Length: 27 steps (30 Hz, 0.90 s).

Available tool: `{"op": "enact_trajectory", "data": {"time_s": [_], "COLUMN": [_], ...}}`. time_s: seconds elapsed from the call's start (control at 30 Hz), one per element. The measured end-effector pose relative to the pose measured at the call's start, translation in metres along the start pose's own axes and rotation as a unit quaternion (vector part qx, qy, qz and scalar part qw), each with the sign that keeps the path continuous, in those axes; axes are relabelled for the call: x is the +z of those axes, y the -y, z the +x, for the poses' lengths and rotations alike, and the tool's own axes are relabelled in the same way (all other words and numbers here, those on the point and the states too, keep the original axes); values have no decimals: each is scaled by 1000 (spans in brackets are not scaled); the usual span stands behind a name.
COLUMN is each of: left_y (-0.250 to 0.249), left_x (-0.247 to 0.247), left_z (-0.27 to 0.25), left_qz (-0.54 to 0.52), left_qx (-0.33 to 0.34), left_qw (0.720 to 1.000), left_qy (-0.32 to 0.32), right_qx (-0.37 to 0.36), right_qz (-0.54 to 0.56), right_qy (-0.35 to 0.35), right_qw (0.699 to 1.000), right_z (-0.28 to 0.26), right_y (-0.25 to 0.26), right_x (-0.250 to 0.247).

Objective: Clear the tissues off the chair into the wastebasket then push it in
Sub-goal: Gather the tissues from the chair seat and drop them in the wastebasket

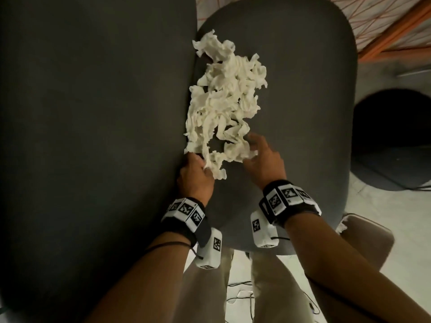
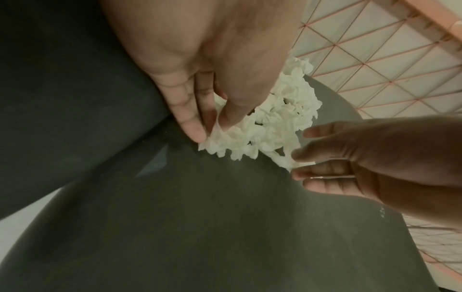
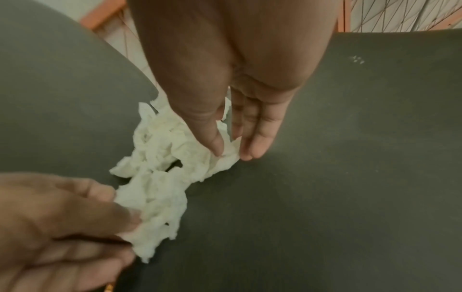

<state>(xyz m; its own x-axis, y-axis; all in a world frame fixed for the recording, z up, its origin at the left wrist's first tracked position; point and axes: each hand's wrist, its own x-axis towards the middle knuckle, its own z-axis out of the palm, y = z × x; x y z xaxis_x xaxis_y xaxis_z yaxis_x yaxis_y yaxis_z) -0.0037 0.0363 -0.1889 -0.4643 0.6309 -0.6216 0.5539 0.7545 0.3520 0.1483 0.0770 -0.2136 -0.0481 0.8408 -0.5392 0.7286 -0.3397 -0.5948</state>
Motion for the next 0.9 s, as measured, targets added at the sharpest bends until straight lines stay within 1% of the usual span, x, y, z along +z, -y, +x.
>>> {"op": "enact_trajectory", "data": {"time_s": [0.1, 0.2, 0.3, 0.37, 0.4, 0.43, 0.5, 0.53, 0.63, 0.7, 0.77, 0.83, 0.87, 0.9], "left_y": [5, 8, 9, 9, 6, 5, 0, -2, -12, -16, -17, -19, -20, -20], "left_x": [6, 7, 7, 5, 3, 2, 0, 0, 1, 2, 6, 8, 9, 11], "left_z": [4, 2, -1, -2, -3, -4, -4, -3, -3, -3, -3, -5, -6, -8], "left_qz": [-45, -52, -101, -117, -113, -110, -84, -82, -108, -78, -55, -42, -34, -18], "left_qx": [16, 30, 3, -5, 3, 14, 59, 67, 54, 54, 36, 12, 14, 33], "left_qw": [999, 998, 995, 992, 992, 992, 991, 991, 992, 995, 998, 999, 999, 999], "left_qy": [11, 14, -15, -41, -53, -61, -82, -78, -42, -11, 8, 20, 28, 39], "right_qx": [34, 60, 94, 124, 136, 147, 169, 177, 175, 168, 158, 133, 115, 99], "right_qz": [-36, -22, 10, 19, 31, 55, 107, 121, 132, 121, 96, 103, 99, 84], "right_qy": [16, 41, 54, 43, 33, 20, -5, -14, -35, -46, -48, -37, -24, 3], "right_qw": [999, 997, 994, 991, 990, 987, 980, 977, 975, 977, 981, 985, 988, 992], "right_z": [7, 7, 2, -3, -5, -7, -9, -9, -4, 3, 11, 16, 18, 19], "right_y": [-7, -18, -26, -28, -29, -32, -36, -39, -43, -46, -46, -43, -42, -40], "right_x": [-2, -7, -14, -22, -27, -31, -40, -44, -54, -58, -57, -54, -50, -47]}}
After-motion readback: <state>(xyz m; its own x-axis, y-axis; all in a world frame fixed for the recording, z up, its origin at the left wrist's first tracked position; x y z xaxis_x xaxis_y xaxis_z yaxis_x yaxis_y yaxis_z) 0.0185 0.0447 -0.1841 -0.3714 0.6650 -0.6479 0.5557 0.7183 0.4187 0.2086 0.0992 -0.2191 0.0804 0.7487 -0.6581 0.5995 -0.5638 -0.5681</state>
